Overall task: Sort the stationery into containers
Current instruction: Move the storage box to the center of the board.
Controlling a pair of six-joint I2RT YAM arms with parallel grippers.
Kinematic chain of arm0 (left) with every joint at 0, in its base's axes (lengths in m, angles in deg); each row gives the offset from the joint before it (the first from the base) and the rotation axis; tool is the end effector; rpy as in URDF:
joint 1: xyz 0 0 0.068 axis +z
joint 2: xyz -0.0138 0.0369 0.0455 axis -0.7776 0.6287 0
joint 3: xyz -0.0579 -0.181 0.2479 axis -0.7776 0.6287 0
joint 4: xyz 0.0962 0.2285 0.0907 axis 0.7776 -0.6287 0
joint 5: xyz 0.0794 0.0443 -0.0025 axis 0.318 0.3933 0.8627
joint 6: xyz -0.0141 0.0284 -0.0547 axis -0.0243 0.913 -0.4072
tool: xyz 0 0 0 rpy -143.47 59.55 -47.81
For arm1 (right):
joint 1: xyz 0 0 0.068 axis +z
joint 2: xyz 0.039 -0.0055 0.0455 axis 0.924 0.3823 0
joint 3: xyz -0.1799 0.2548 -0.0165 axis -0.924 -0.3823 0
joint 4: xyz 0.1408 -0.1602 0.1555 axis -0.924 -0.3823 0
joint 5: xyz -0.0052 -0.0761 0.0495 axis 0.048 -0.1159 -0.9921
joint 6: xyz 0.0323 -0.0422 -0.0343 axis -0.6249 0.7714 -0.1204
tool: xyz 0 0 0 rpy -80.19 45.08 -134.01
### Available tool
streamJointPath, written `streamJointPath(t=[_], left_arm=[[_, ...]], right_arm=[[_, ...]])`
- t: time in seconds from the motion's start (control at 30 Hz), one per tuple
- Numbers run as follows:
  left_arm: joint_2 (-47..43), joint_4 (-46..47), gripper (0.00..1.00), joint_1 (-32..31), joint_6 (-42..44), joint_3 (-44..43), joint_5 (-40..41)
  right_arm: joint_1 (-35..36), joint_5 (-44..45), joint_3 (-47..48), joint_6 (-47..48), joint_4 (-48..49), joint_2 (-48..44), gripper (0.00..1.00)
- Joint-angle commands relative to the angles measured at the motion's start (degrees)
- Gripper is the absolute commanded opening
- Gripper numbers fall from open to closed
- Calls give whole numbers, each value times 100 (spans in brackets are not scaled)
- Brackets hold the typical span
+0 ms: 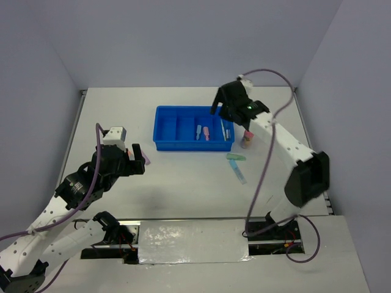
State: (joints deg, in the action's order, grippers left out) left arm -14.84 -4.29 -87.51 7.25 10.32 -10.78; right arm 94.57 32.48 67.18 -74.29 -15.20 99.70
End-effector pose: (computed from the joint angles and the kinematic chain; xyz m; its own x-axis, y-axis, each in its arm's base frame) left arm 0.1070 -0.0528 0.3578 -0.4677 -0.2354 -0.8520 -0.0075 0.9649 -0.2625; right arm 0.3629 0.1702 0.3604 -0.6232 0.2510 -0.7407 0.0932 0.9642 0.2483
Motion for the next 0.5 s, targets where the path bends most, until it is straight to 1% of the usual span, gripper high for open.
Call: streamJointPath(t=[0.0,0.03,0.07,0.1,0.13,0.2,0.23,0.3,0.33,0.4,0.47], left_arm=[[-15,218,99,-18,158,-4,-36],[-15,218,99,-18,158,-13,-45],[-7,210,99,-18,149,-4,-19],[-24,210,99,-18,149,-4,-27],[-50,210,99,-18,141,5,-18],[-85,218,99,-18,132,13,-27],[-120,210,99,-18,132,5,-18],[-173,210,99,-18,123,22,-10],[-200,210,99,-27,123,22,-1],[-244,210,99,-27,114,14,8],[-270,227,99,-36,123,40,-1]], right_arm=[[46,1494,-894,-3148,-885,-1080,94],[64,1660,-993,-3728,-1210,-1177,94],[55,1714,-1081,-4812,-1962,-1309,94],[46,1793,-1238,-5311,-2352,-1354,94],[55,1794,-1475,-6229,-2895,-1432,94],[29,1733,-1748,-6738,-3024,-1529,94],[29,1602,-1863,-7096,-3041,-1608,91],[28,1530,-2144,-7458,-3085,-1661,87],[20,1452,-2215,-7843,-3172,-1679,83],[2,1390,-2373,-8004,-3138,-1653,76],[-7,1451,-2356,-8137,-3103,-1557,74]])
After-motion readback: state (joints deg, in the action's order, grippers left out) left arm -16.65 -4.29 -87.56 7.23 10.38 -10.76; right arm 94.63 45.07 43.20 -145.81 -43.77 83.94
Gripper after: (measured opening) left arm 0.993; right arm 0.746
